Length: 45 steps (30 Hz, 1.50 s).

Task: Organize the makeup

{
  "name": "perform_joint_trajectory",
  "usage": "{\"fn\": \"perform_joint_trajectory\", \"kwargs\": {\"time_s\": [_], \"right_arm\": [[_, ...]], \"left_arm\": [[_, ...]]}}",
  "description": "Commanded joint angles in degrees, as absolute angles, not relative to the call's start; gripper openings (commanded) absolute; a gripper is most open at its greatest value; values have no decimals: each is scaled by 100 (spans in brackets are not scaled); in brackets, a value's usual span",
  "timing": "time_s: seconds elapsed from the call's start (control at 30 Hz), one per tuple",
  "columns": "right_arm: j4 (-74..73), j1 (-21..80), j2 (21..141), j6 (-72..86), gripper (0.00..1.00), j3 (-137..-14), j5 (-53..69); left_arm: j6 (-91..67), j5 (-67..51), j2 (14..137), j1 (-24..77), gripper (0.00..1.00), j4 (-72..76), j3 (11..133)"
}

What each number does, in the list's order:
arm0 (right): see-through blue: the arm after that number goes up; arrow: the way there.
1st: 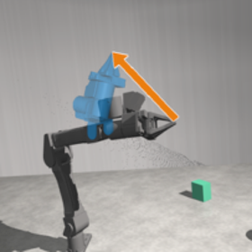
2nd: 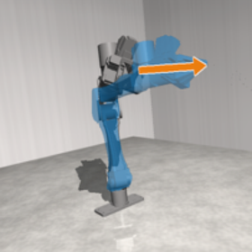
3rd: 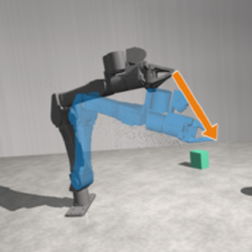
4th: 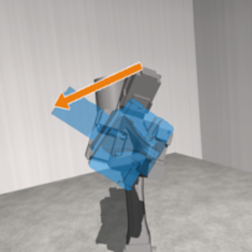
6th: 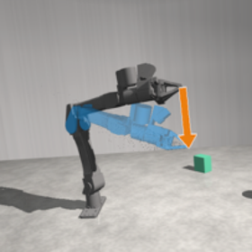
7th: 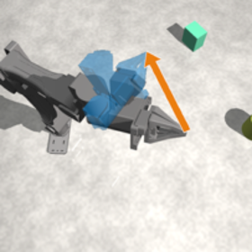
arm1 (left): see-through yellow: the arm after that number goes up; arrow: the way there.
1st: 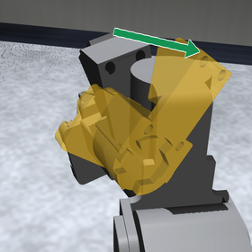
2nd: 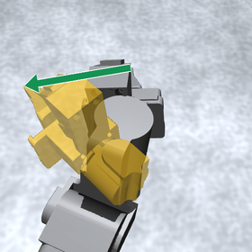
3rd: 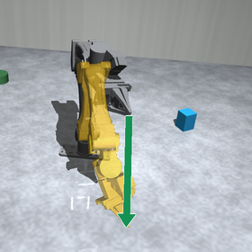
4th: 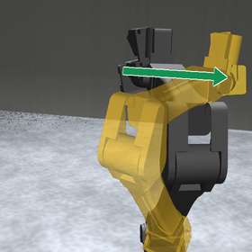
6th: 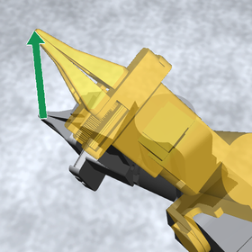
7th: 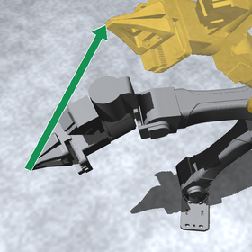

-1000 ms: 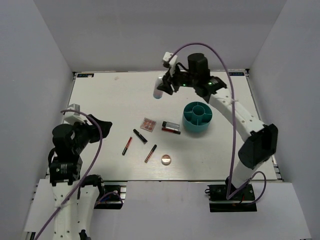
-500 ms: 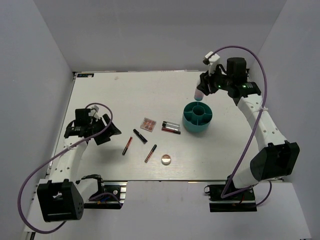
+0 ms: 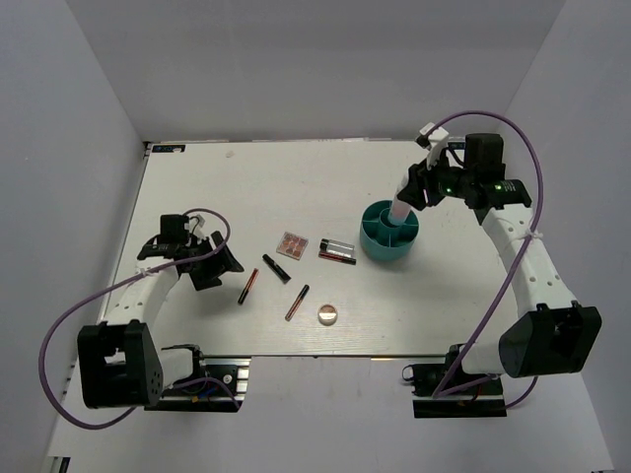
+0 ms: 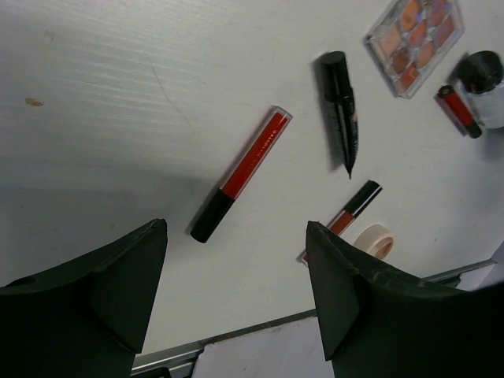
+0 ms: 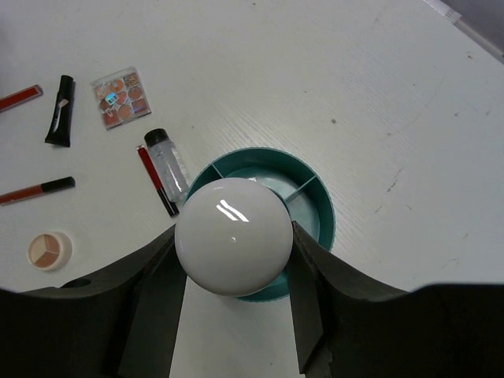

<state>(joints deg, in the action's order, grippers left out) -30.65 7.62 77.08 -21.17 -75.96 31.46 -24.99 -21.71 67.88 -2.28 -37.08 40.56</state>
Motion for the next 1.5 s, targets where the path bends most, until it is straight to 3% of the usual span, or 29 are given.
{"fn": "perform_joint_trajectory", "kwargs": {"time_s": [0.0, 0.67, 0.8, 1.03, 1.23, 1.37, 1.47], "right_arm": [[-2786, 747, 7743, -2013, 0, -7629, 3691], [-2382, 729, 8490, -2215, 0, -7392, 3234], [-2364, 747, 8403, -2267, 12, -7137, 3217], [-2206, 747, 8130, -2338, 25, -6619, 3173], [-2109, 747, 8033, -2355, 45, -6390, 3155], [-2109, 747, 8033, -2347, 64, -6416, 3217], [-2153, 747, 7990, -2355, 68, -6495, 3243]], "left_arm": [[-2286, -1969, 7082, -185, 81, -3551, 4183], [-1793, -1213, 8155, 35, 85, -2935, 4578], [-1740, -1204, 8244, 149, 85, -2857, 4684], [-1547, -1117, 8226, 562, 85, -2751, 4711], [-1450, -906, 7972, 1001, 84, -2698, 4544], [-1362, -511, 7972, 1212, 84, -2733, 4509], [-1319, -142, 8094, 1344, 85, -2733, 4553]]}}
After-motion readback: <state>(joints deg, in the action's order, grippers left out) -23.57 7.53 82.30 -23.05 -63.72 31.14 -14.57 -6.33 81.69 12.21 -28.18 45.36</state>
